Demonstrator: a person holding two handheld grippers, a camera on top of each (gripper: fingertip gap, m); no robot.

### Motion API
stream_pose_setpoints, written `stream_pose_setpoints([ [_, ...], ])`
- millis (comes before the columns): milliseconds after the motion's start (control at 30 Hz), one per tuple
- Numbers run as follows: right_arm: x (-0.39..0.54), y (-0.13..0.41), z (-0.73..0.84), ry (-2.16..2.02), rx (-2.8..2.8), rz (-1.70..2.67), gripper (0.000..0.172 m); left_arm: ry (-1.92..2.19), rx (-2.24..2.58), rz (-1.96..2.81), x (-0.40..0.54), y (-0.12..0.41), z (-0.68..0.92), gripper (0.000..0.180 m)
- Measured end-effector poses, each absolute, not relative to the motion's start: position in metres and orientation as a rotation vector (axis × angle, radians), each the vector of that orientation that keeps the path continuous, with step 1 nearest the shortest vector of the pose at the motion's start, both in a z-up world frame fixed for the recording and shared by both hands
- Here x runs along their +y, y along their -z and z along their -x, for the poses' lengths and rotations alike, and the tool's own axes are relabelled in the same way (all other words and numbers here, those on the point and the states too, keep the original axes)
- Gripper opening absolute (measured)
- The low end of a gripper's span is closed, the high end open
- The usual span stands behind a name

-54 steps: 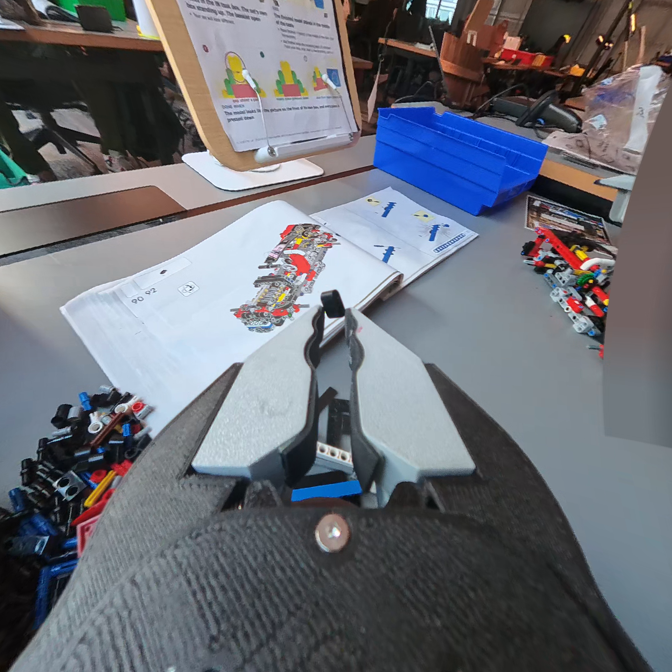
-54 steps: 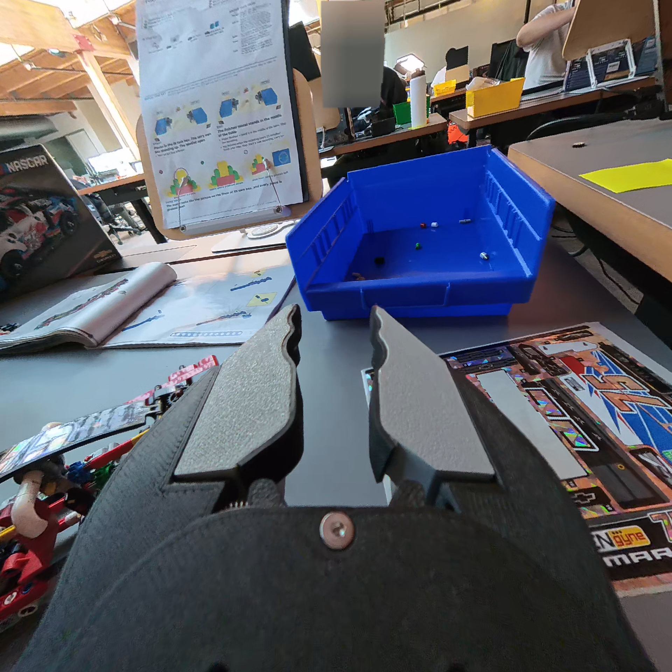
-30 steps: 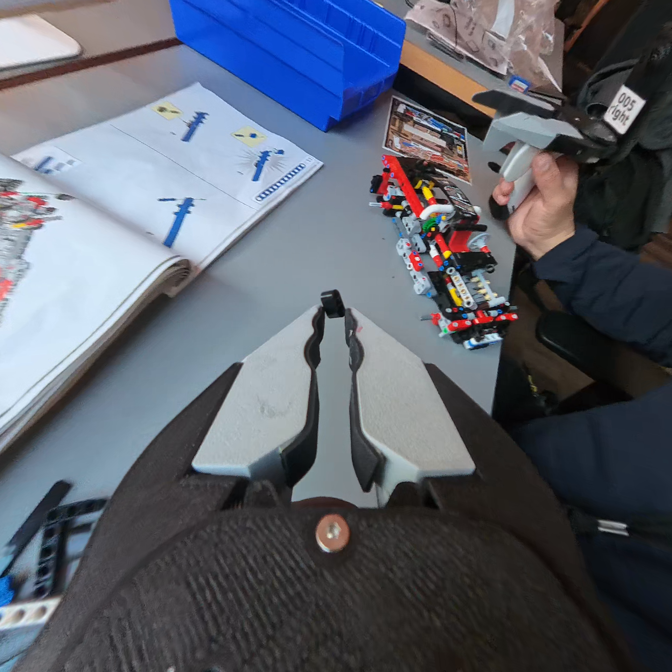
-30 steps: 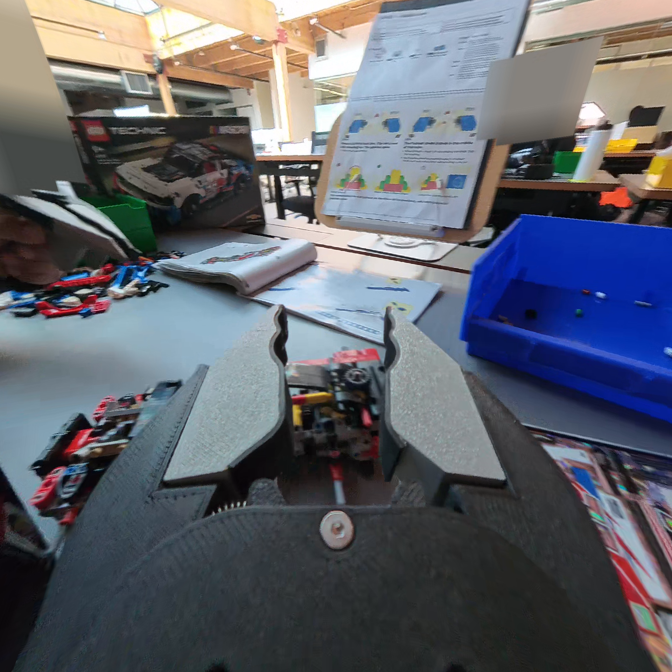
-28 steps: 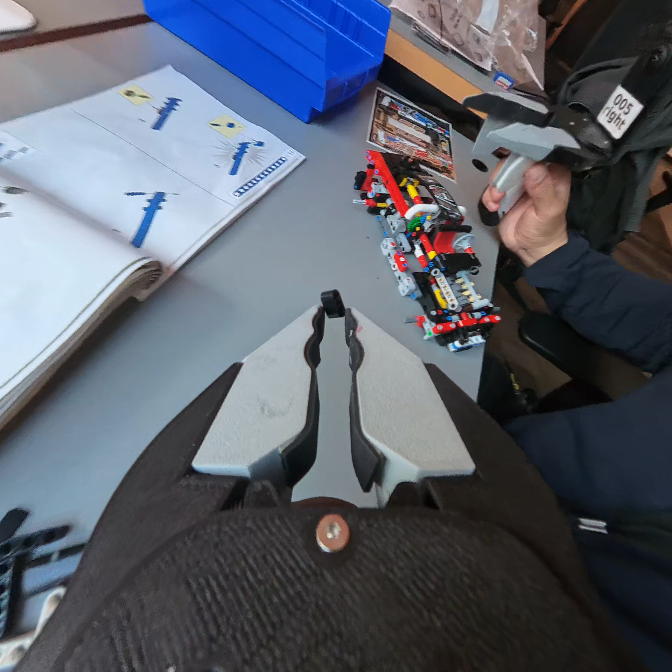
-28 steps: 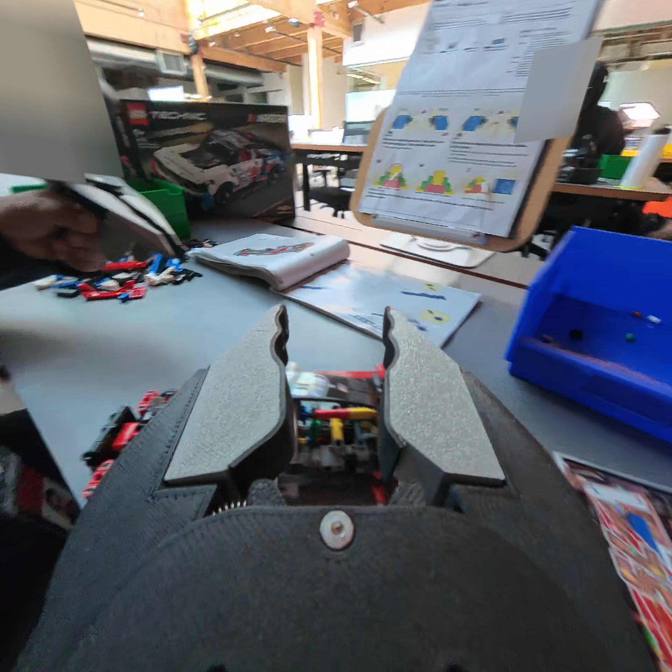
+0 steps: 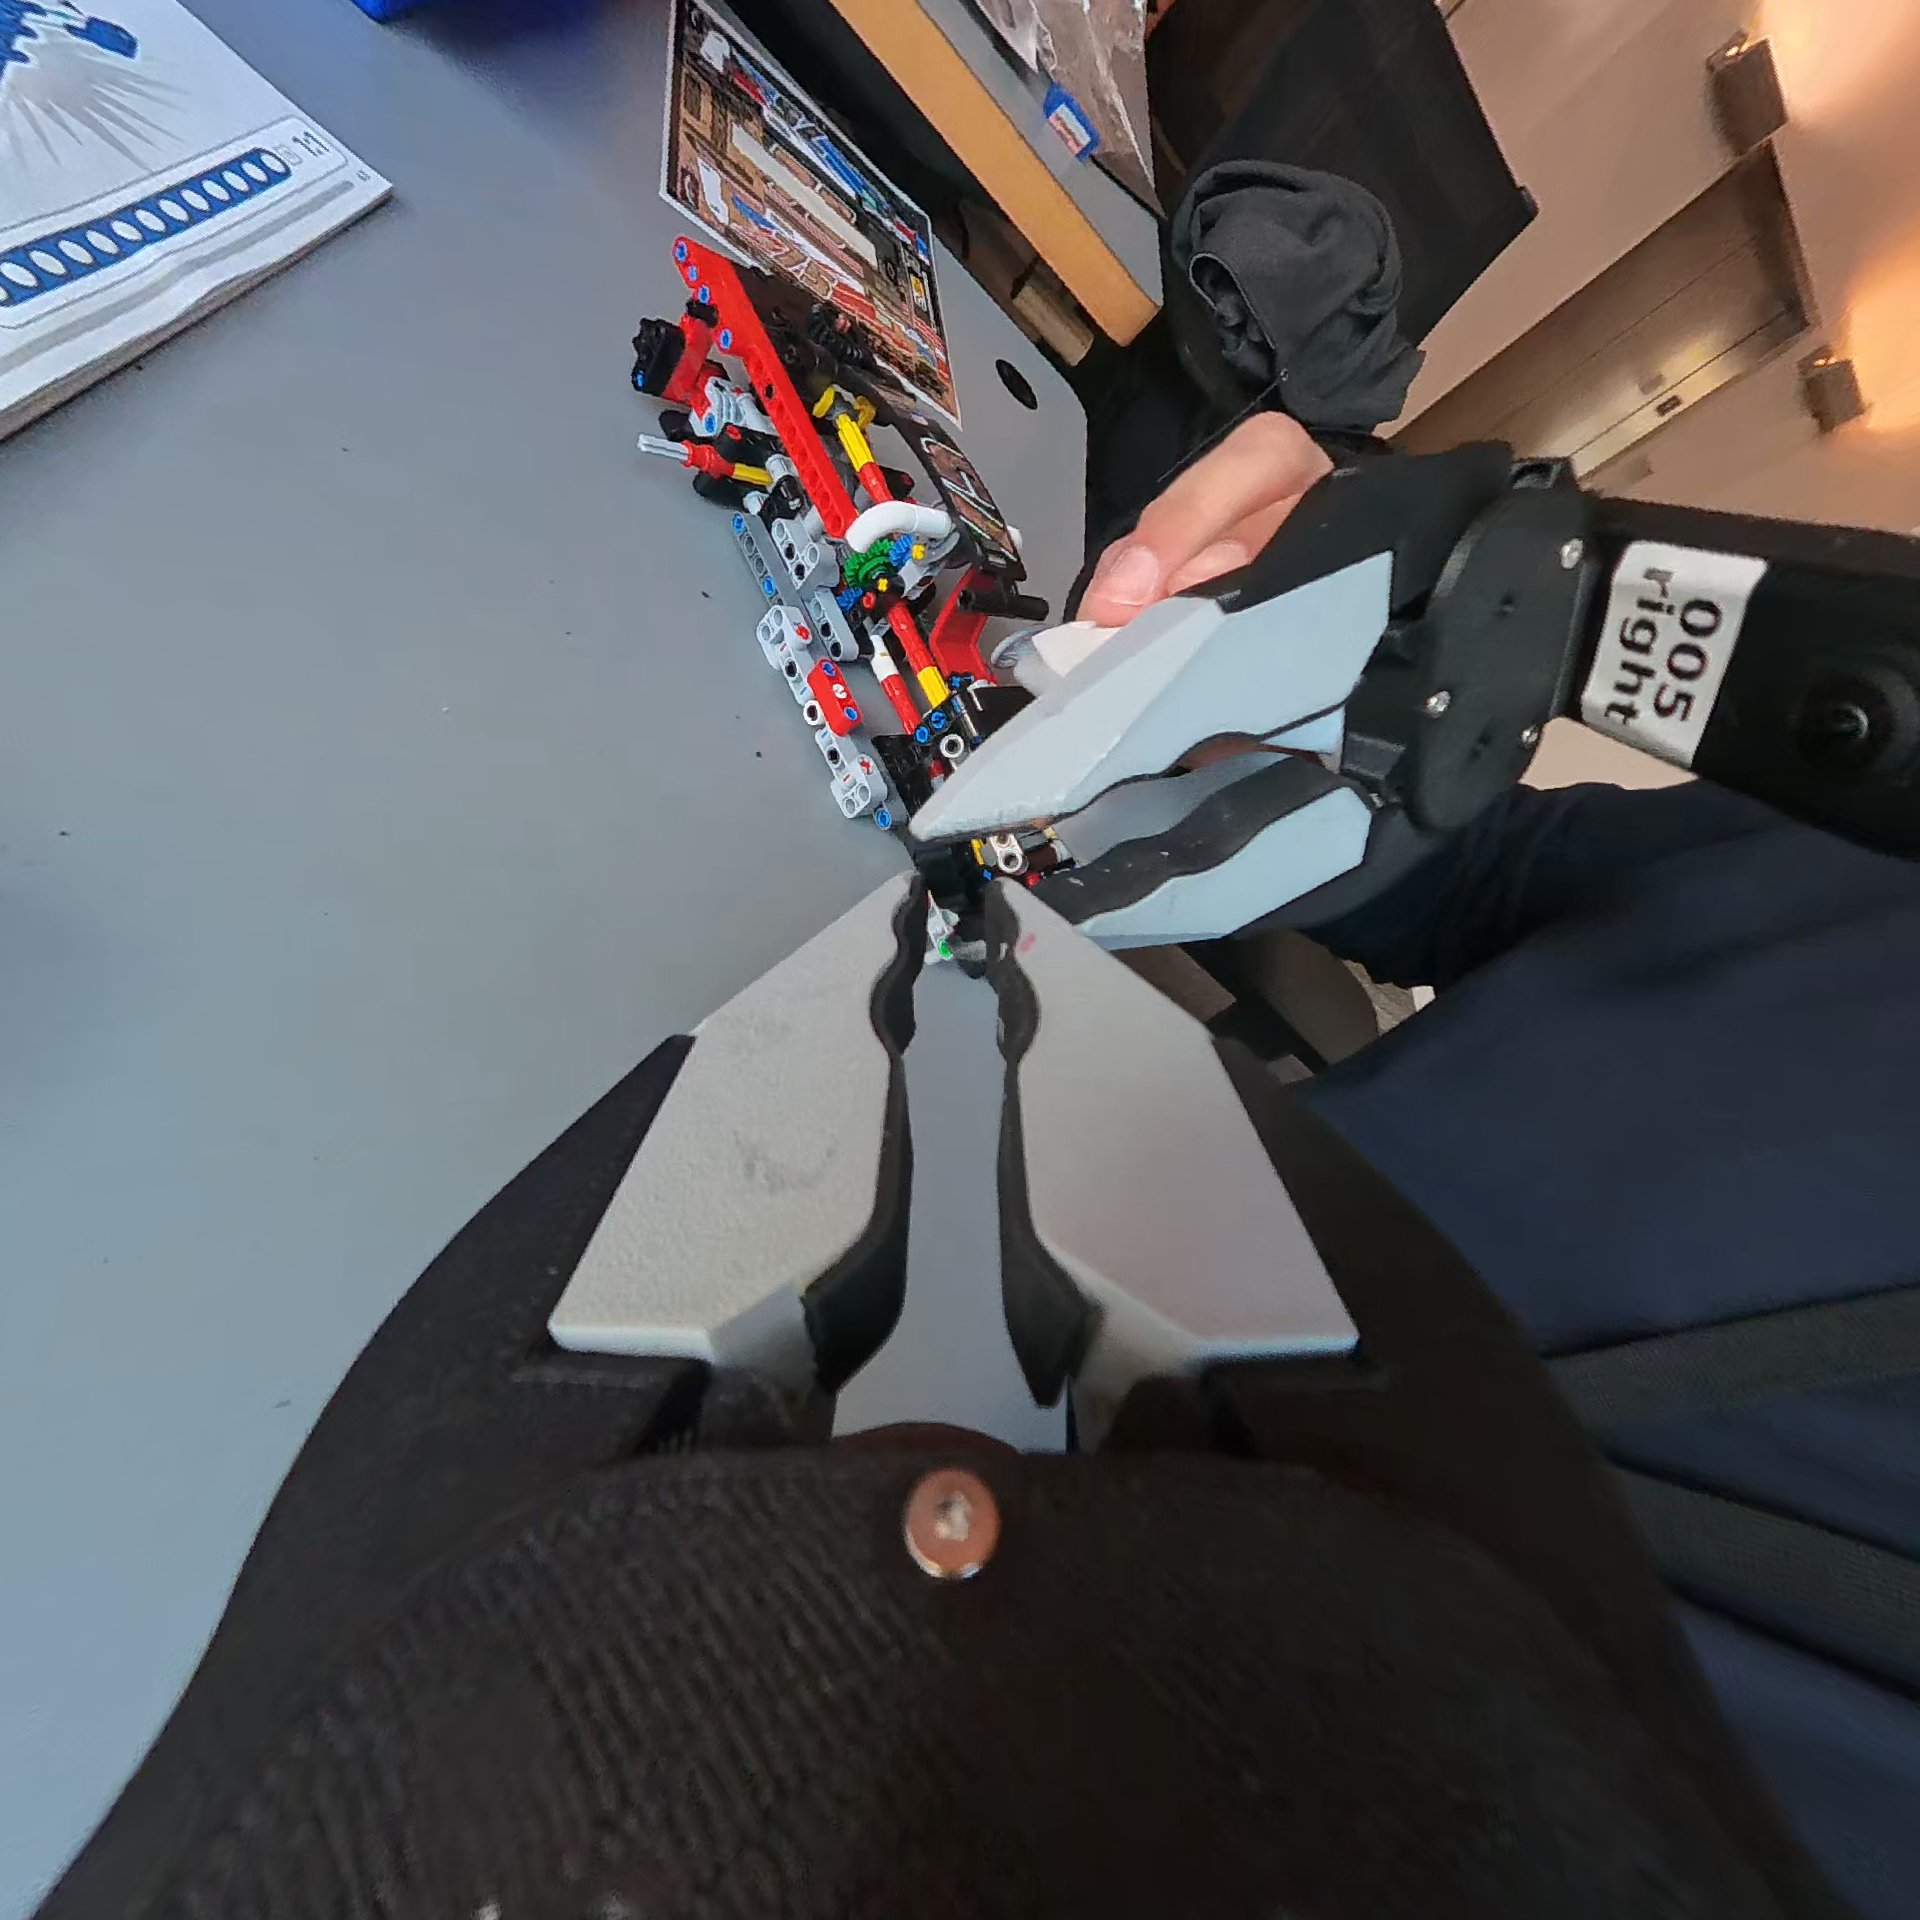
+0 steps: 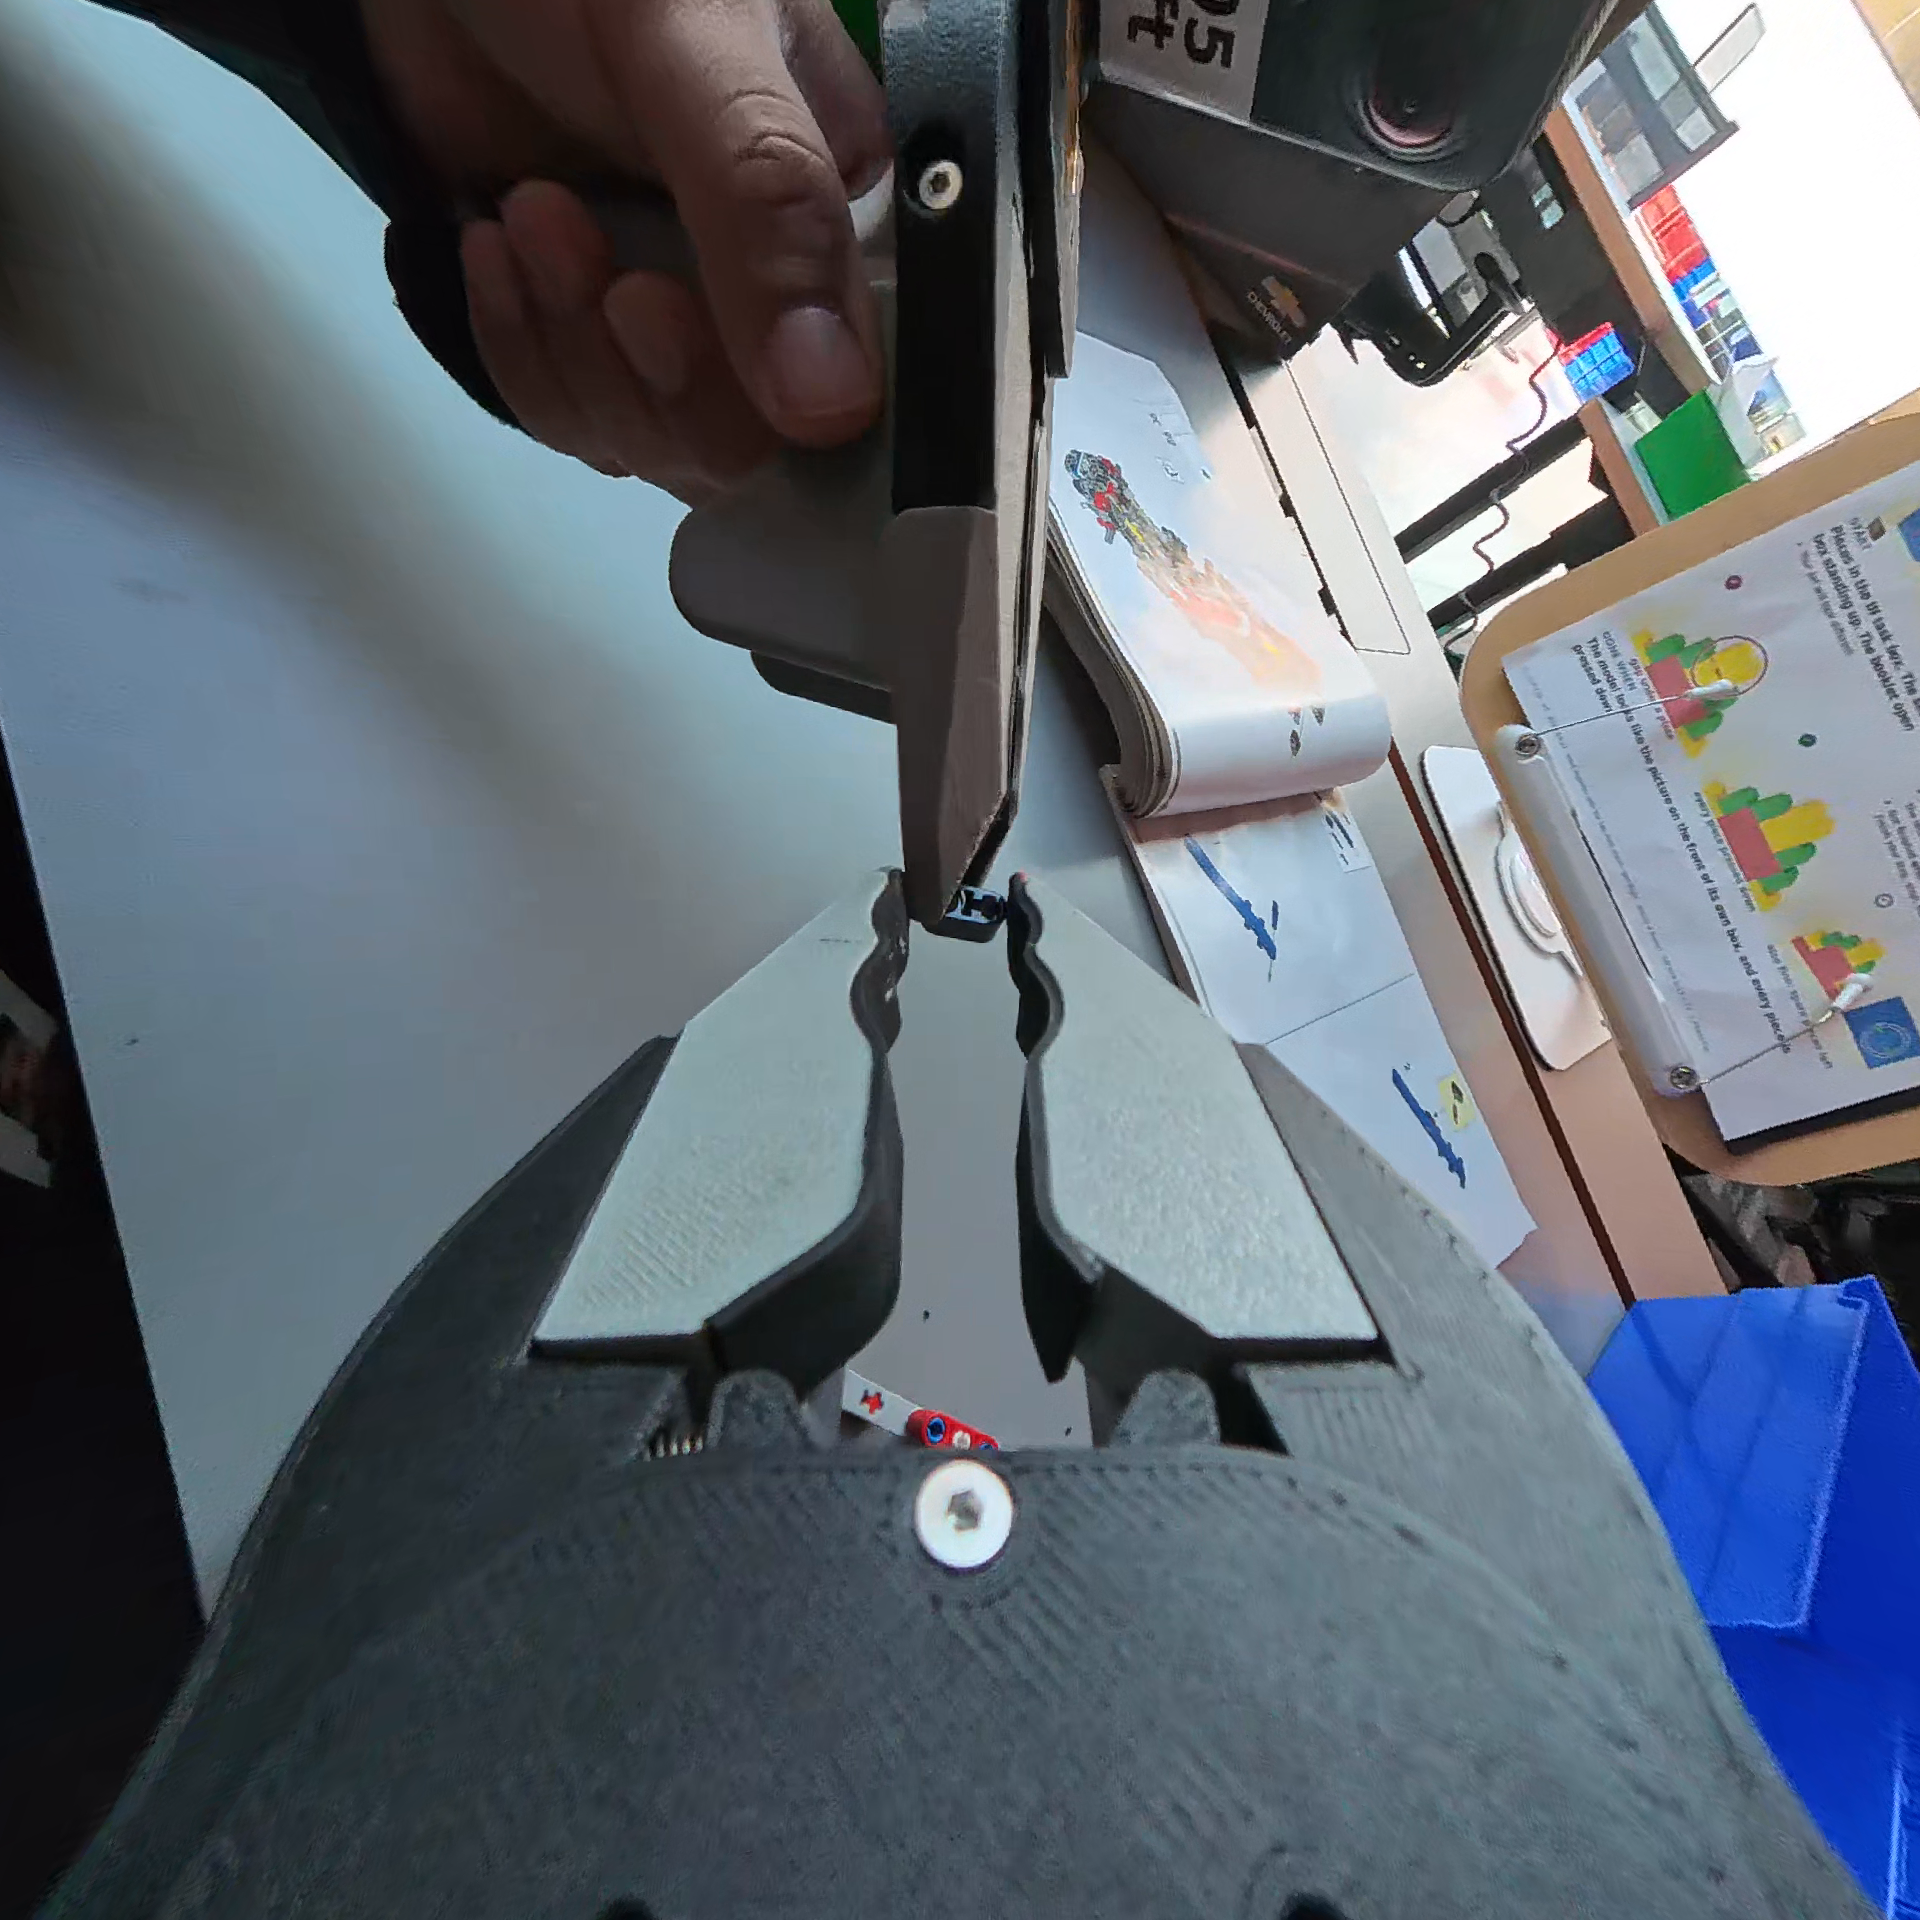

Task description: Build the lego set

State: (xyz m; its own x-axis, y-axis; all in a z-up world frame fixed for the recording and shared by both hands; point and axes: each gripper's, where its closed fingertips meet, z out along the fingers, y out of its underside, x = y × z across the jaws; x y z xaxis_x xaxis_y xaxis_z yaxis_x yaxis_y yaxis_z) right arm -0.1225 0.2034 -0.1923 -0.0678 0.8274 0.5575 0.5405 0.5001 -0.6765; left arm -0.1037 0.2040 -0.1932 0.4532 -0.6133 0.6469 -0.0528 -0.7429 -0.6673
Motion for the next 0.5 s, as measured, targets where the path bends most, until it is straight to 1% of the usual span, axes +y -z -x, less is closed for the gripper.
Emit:
stream_pose_setpoints([
  [500,0.2044,0.1867,0.1244,-0.39,-1.665,1.166,0.013,1.312,0.506,2.09,0.2065,0.1868,0.1081,0.007],
])
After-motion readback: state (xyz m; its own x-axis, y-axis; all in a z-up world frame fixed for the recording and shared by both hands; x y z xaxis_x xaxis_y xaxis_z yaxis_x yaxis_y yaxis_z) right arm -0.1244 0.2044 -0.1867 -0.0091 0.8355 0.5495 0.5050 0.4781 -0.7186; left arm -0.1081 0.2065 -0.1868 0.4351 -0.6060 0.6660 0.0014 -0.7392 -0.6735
